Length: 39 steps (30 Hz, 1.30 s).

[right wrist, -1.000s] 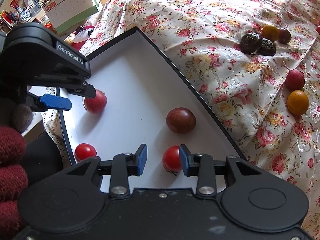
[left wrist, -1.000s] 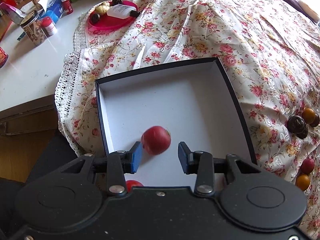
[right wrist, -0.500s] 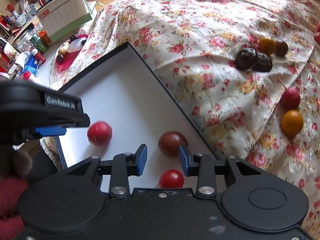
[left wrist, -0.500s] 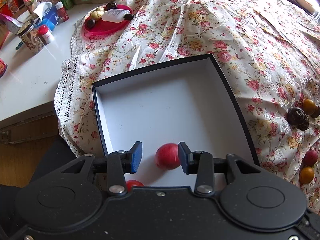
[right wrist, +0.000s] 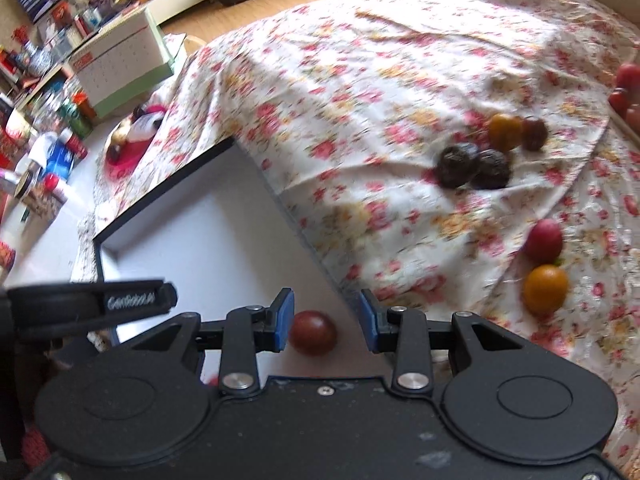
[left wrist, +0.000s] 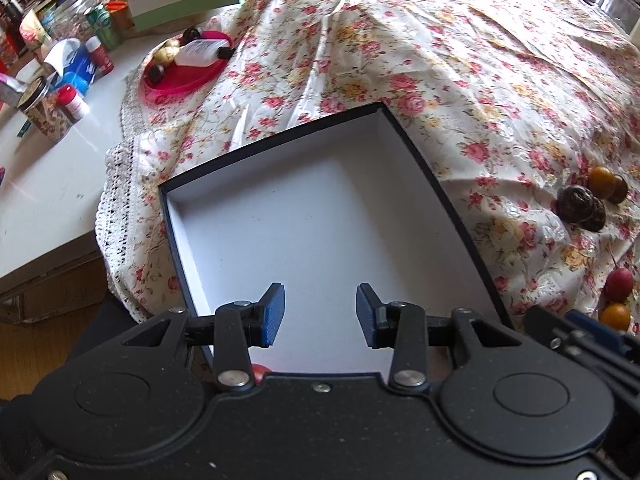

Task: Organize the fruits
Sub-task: 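Withdraw both open tools from the box toward the remaining fruits, then reach the right tool to an orange tomato while the left tool reaches a dark purple fruit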

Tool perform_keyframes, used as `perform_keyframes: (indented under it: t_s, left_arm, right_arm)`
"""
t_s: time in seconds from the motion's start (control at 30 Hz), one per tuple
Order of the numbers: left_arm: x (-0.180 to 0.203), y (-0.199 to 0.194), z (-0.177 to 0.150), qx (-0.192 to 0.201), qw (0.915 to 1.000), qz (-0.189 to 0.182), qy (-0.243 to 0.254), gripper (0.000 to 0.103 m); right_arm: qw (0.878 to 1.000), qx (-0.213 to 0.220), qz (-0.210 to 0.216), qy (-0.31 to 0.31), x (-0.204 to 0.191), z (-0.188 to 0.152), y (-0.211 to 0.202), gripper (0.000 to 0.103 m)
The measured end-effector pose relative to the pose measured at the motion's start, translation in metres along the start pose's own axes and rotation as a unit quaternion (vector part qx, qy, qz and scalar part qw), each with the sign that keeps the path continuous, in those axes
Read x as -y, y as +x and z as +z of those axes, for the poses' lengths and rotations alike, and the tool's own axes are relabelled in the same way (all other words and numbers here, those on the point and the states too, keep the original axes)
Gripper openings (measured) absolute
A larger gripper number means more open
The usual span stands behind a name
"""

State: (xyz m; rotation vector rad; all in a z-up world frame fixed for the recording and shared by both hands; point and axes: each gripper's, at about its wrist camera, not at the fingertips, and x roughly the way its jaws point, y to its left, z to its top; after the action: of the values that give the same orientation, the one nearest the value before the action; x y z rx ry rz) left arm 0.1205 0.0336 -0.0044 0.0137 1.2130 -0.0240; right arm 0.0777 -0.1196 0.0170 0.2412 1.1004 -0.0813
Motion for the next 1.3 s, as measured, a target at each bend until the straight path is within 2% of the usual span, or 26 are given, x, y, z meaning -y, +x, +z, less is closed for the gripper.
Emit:
perform_keyframes:
  t_s: [0.2, 0.37, 0.53, 0.7, 0.93, 1.3]
  left_arm:
    - [0.012, -0.008, -0.001, 0.027, 0.9992, -0.016, 0.024, 0.048]
    - [0.018, -0.013, -0.003, 0.050, 0.9981, -0.017, 0.033, 0.048]
    - [0.023, -0.019, -0.004, 0.070, 0.9963, -0.033, 0.037, 0.048]
    - [0.032, -0.022, -0.007, 0.085, 0.9943, -0.036, 0.054, 0.048]
    - [0.045, -0.027, -0.012, 0.098, 0.9900, -0.041, 0.093, 0.048]
    - [0.050, -0.027, -0.016, 0.095, 0.9881, -0.049, 0.111, 0.048]
  right_arm:
    - [0.997, 0.038, -0.055, 0.025, 0.041, 0.003, -0.015, 0.037]
    - [0.994, 0.047, -0.083, 0.045, 0.083, 0.004, -0.023, 0.037]
    - [0.991, 0.038, -0.071, 0.108, 0.135, 0.001, -0.033, 0.037]
    - [0.990, 0.019, -0.048, 0.130, 0.170, -0.002, -0.036, 0.037]
    - [0.991, 0.007, 0.006, 0.130, 0.168, -0.006, -0.021, 0.040]
    - [0.993, -0.016, -0.045, 0.112, 0.147, -0.008, 0.023, 0.042]
